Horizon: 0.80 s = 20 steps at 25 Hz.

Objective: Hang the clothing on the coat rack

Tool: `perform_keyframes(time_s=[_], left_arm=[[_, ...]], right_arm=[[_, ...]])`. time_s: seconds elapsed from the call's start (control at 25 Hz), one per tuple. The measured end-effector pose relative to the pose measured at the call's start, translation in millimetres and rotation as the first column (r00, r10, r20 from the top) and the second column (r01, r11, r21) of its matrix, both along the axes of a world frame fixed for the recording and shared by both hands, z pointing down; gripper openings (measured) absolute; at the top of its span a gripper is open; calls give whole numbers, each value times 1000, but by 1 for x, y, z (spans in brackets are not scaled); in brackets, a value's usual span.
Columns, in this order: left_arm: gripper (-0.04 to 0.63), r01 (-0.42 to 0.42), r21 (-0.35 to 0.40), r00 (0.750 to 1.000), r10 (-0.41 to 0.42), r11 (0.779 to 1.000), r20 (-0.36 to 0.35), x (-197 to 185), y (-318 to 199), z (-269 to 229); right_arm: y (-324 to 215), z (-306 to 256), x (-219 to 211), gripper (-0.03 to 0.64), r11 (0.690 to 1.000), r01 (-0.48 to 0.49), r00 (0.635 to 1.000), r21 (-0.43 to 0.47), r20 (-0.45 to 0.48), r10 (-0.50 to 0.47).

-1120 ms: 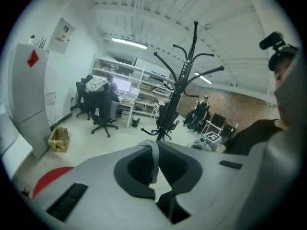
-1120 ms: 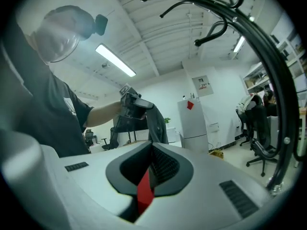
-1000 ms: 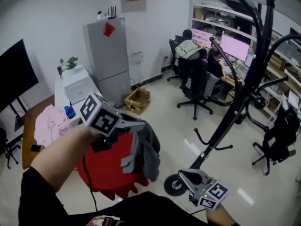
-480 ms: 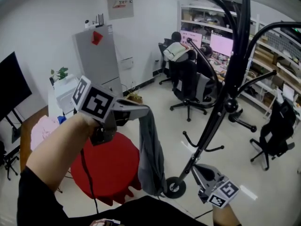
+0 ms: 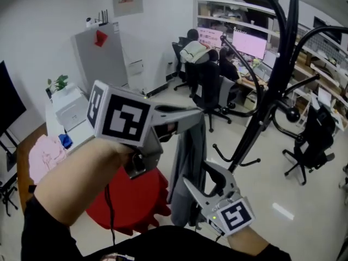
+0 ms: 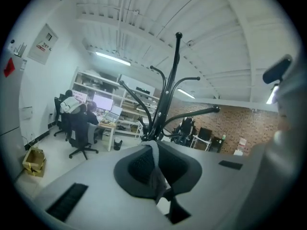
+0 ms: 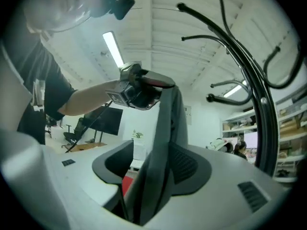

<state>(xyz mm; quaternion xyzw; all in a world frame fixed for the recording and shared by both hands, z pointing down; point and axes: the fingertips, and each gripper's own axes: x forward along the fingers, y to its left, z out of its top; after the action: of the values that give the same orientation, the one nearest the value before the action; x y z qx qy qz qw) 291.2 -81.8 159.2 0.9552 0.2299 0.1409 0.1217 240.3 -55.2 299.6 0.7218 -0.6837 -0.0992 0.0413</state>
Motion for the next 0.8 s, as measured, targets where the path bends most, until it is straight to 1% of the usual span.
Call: perform_keyframes(time_s=[0.04,0.12,0.16,0.2,0.24,0.32,0.36,0.48,0.6,0.68,0.8], left_arm=[[8,30,-11,999,-30,999,-19,1,3,-5],[8,88,-15,994,-89,996,-63,3,12,-16],[8,111,-6,990,-111,994,-87,4,18,-21],[8,127,5,986,-125,992,-110,5,24,-26],[8,139,16,982,-136,990,-131,6,30,-29],[8,169,32,973,-162,985,-164,10,33,-35],[8,189,32,969,-181,982,-171,13,31,-37],[8,232,15,957,-226,973,-180,24,25,-39],[8,255,48,951,-242,966,-193,46,19,-42],[9,259,60,952,-245,964,-185,64,15,-42],[8,242,95,961,-226,966,-158,89,12,-39]], right_arm=[[-3,-9,-1,235,999,-46,998,18,-40,47],[-3,-33,10,235,989,-122,989,85,-71,129],[-1,-46,18,235,982,-140,986,124,-72,150],[1,-56,25,220,978,-142,985,152,-78,156],[4,-63,31,196,977,-133,985,166,-87,149],[14,-72,42,47,980,-103,987,172,-105,122],[21,-75,48,25,981,-90,988,173,-109,110],[38,-83,72,14,985,-67,992,160,-91,82],[44,-94,100,14,986,-42,998,158,-29,47],[44,-98,112,14,985,-35,999,168,23,32],[43,-94,125,14,987,-36,997,157,78,24]])
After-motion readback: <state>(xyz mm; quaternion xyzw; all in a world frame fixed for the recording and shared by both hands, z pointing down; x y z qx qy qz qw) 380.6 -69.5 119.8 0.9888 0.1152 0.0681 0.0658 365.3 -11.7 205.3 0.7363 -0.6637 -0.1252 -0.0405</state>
